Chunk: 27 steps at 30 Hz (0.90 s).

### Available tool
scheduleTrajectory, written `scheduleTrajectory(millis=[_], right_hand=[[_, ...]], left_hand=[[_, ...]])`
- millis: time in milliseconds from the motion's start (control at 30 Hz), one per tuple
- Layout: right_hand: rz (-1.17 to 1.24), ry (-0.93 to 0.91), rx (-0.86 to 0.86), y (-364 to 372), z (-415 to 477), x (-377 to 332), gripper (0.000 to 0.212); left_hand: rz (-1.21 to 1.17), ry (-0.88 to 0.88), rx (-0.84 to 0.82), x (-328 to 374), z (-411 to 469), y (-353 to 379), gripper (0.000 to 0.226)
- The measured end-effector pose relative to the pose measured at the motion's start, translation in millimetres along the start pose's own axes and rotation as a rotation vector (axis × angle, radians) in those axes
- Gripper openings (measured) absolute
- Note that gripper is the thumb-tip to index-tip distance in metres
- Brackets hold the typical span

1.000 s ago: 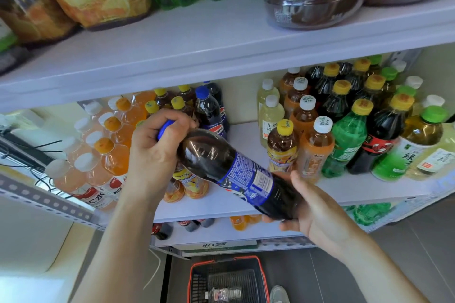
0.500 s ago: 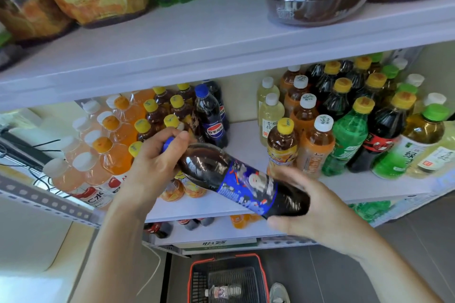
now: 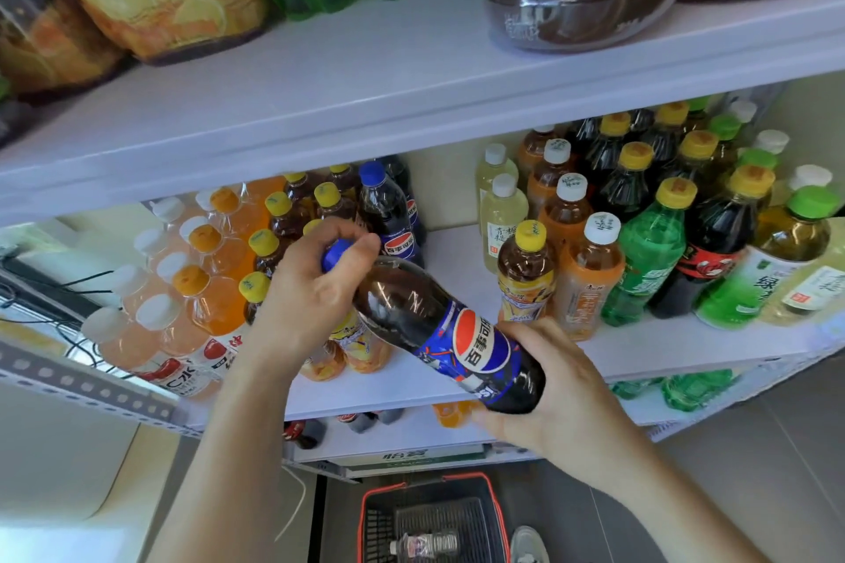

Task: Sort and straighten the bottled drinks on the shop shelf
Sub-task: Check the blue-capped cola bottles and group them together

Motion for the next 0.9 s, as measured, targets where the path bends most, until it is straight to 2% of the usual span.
scheduleTrajectory(millis=[100, 200, 300, 367, 467, 567, 700, 900], right_hand=[[-0.127, -0.036, 0.138, 5, -1, 5, 0.069], [-0.164, -0.023, 0.171, 8, -2, 9, 0.072], [-0.292, -0.007, 0.170, 6, 2, 10, 0.070], [-0.376, -0.045, 0.203, -1, 7, 7, 0.061], [-0.457, -0.127, 0.324, -17, 19, 4, 0.047], [-0.508, -0.177, 0.407, -29, 33, 1, 0.048], [-0.530, -0.152, 0.358, -31, 53, -2, 0.059], [-0.597, -0.108, 0.246, -23, 66, 4, 0.065]], left_hand=[[0.052, -0.077, -0.001, -5, -1, 3, 0.036], [0.012, -0.034, 0.001, -6, -5, 8, 0.030], [0.069, 0.067, -0.016, 0, -3, 12, 0.021], [0.236, 0.159, -0.030, 4, 1, 16, 0.019], [0.605, 0.347, -0.040, 7, 13, 29, 0.023], [0.737, 0.386, -0.050, -2, 36, 44, 0.025], [0.737, 0.332, 0.011, -18, 74, 66, 0.030], [0.758, 0.260, 0.010, -25, 131, 107, 0.027]])
Point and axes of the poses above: each hand's wrist, its own z-axis towards the middle knuckle, its own y-axis out of the palm, x = y × z, the point moved 1 cm from there along z, towards the middle knuckle, and after that the axes turned 2 degrees about y, right-handed, at the moved point
